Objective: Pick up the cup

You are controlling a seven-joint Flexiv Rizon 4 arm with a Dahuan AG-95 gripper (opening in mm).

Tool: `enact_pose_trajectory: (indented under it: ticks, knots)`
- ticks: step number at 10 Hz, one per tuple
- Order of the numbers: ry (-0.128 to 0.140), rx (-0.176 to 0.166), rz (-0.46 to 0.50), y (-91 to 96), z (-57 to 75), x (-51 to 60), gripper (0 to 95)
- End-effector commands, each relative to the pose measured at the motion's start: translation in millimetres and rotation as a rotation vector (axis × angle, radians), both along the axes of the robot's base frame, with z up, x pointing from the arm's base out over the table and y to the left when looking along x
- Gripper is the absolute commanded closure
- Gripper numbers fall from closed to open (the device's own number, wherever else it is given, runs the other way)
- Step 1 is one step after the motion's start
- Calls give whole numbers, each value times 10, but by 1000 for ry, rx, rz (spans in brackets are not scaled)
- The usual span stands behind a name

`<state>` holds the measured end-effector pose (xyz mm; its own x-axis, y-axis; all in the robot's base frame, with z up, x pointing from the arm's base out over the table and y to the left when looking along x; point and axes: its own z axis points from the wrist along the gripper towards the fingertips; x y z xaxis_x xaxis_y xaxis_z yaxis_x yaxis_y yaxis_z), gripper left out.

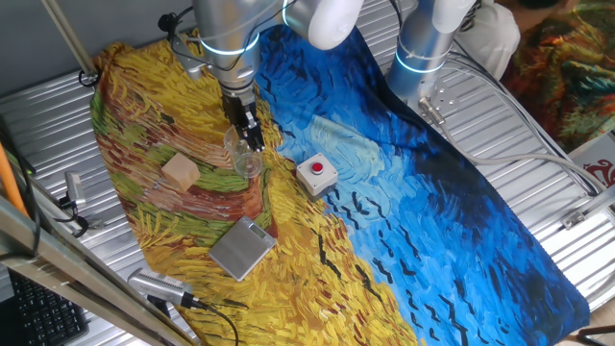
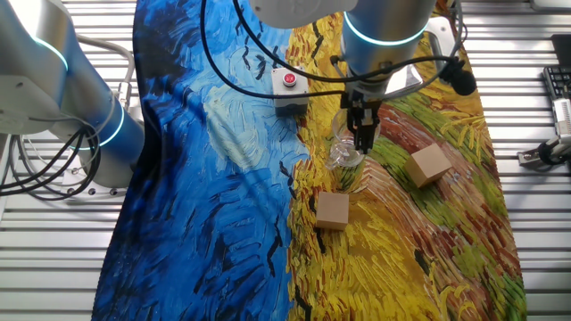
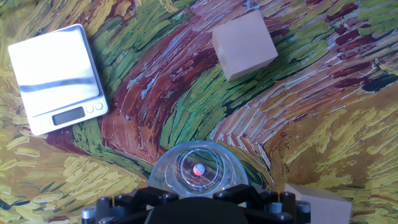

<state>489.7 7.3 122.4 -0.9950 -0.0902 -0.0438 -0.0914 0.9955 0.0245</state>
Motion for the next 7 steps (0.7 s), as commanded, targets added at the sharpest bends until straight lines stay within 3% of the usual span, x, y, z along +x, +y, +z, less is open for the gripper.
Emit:
enact_pose_trajectory:
  ticks: [1,7]
  knots:
    - [-1,1,0,2,-9,3,0]
    - [-2,0,2,2,-29,13,0]
